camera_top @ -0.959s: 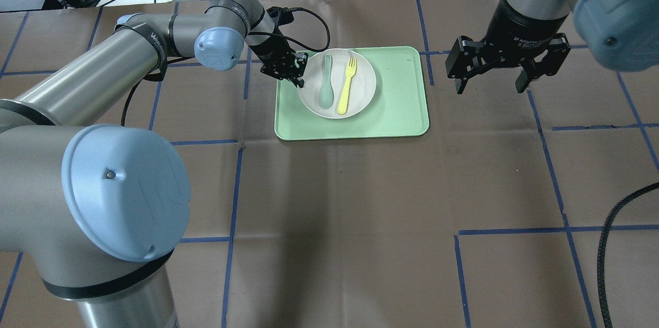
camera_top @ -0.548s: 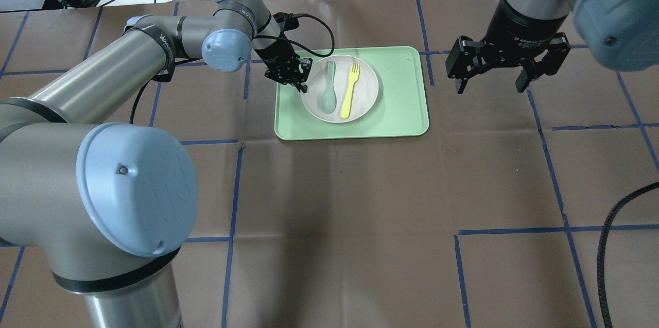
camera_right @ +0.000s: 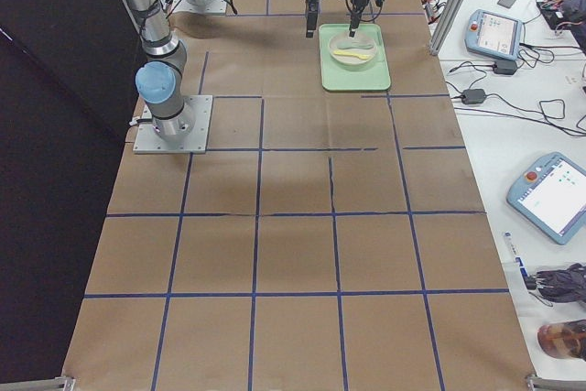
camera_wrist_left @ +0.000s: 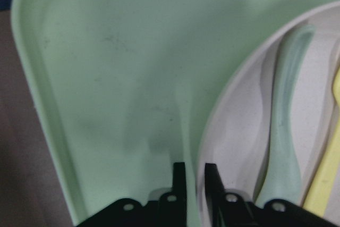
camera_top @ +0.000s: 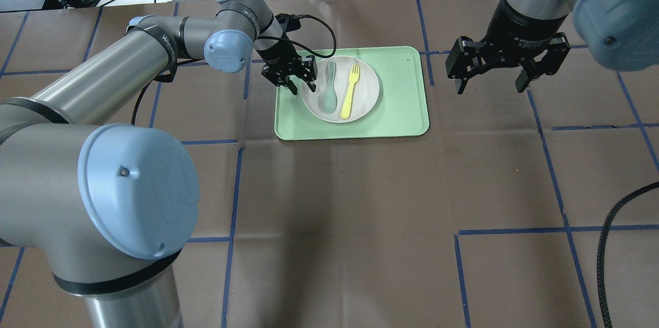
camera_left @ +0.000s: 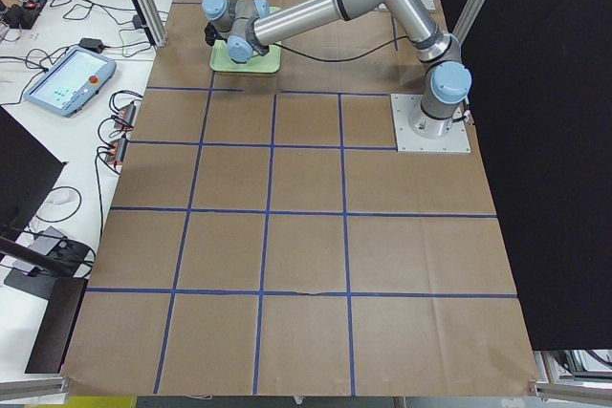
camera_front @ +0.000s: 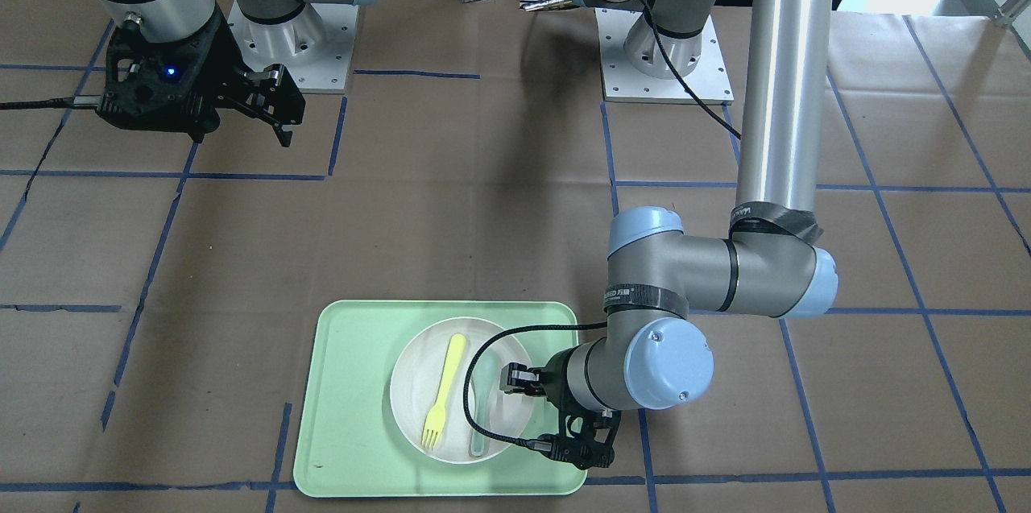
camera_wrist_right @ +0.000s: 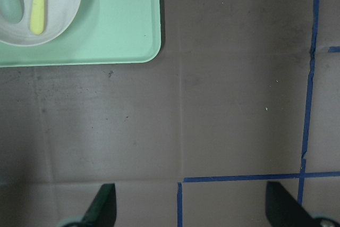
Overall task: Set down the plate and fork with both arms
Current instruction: 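Open the left gripper and lift it away from the plate, then move the right gripper over the plate and lower onto the yellow fork, then close the right gripper on the yellow fork handle and lift it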
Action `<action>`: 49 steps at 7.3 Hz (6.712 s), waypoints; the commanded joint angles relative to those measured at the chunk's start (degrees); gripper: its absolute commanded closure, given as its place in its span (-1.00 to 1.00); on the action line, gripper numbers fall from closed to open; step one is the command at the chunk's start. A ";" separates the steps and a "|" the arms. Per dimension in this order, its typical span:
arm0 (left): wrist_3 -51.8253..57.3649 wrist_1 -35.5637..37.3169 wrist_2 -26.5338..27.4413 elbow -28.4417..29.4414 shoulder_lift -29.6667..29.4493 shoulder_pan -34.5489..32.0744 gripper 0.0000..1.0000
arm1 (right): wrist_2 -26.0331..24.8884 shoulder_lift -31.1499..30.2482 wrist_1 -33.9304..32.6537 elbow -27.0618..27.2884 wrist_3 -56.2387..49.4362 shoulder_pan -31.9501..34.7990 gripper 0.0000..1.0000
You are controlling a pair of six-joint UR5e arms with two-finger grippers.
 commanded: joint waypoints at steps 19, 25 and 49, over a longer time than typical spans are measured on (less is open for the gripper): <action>0.38 -24.48 19.34 -20.82 43.61 4.48 -0.99 | -0.26 35.73 -20.88 -20.92 20.91 16.78 -0.94; 0.38 -24.13 19.25 -21.52 43.70 4.39 -0.99 | -1.67 41.46 -23.99 -20.57 20.91 16.96 -0.09; 0.38 -22.55 19.07 -21.26 42.91 4.39 -0.99 | -0.01 41.22 -20.84 -22.67 22.49 17.66 0.99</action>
